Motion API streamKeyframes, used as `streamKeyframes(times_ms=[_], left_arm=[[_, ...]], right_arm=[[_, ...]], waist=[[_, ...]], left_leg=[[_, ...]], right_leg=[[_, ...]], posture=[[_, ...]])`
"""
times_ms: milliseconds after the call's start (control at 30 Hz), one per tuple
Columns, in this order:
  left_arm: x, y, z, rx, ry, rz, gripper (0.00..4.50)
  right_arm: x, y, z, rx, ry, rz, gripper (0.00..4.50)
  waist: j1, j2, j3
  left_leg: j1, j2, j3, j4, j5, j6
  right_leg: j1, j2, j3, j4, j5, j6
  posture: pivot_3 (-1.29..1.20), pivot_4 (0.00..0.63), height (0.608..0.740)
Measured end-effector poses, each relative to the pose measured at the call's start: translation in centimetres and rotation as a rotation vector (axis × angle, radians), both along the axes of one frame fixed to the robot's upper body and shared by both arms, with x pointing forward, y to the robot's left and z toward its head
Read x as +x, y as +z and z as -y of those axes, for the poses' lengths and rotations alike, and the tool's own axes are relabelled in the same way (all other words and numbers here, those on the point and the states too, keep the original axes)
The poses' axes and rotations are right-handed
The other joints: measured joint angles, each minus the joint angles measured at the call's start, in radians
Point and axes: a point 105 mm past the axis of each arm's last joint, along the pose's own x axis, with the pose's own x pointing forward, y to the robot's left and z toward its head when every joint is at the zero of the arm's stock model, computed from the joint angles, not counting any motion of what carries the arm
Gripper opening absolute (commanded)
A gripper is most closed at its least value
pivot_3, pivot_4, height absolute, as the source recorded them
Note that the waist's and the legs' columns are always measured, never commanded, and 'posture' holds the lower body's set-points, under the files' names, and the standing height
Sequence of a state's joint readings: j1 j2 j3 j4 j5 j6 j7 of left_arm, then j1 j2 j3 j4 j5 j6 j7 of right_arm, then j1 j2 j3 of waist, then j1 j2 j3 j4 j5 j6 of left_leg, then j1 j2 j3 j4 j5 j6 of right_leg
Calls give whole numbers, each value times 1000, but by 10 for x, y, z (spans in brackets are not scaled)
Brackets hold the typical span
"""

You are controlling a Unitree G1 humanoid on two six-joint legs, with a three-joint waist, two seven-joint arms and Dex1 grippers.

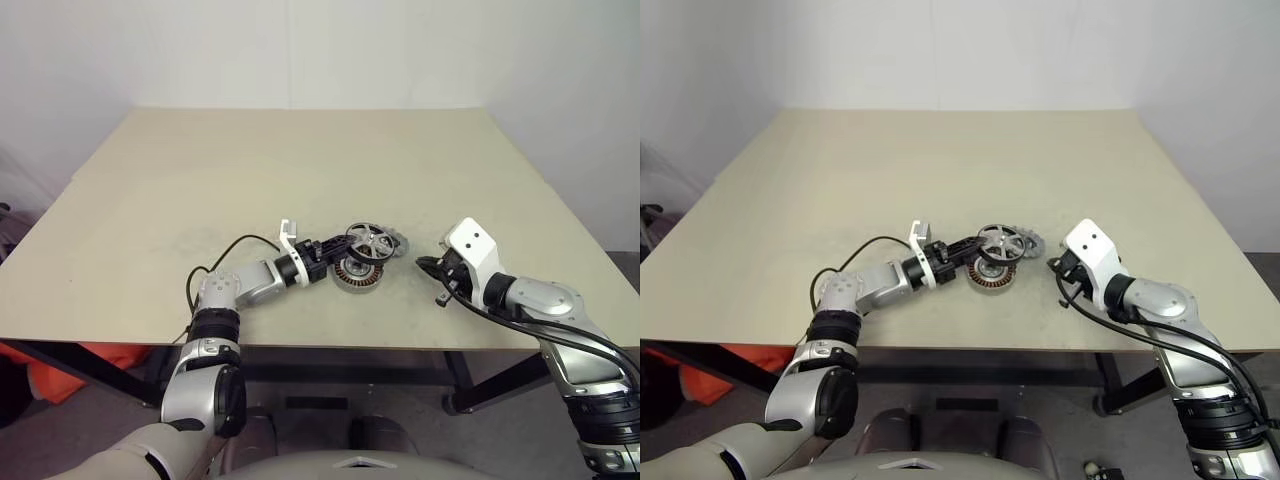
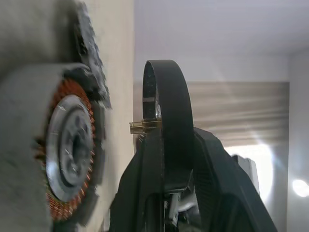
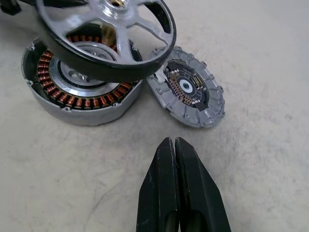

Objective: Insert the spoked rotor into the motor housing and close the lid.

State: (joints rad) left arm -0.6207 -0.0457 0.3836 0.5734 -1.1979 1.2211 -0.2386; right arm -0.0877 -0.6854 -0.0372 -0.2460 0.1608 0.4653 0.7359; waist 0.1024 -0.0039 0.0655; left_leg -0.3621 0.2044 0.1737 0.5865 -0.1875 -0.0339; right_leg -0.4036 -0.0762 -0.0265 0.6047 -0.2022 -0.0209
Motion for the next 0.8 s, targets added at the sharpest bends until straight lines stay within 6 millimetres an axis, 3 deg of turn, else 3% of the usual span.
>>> streamKeyframes(times_ms=[233,800], left_arm=[[-6,-15,-10,43,18,-41,757],[-8,-21,-6,81,11,-45,757]], right_arm=[[1,1,1,-2,-12,7,0],[5,7,0,-2,-12,31,0]], waist=[[-1,0,0],[0,0,0]], left_leg=[[0,0,0,0,0,0],[0,0,0,0,0,0]], right_leg=[[0,0,0,0,0,0],[0,0,0,-1,0,0]], posture=[[0,0,740],[0,0,740]])
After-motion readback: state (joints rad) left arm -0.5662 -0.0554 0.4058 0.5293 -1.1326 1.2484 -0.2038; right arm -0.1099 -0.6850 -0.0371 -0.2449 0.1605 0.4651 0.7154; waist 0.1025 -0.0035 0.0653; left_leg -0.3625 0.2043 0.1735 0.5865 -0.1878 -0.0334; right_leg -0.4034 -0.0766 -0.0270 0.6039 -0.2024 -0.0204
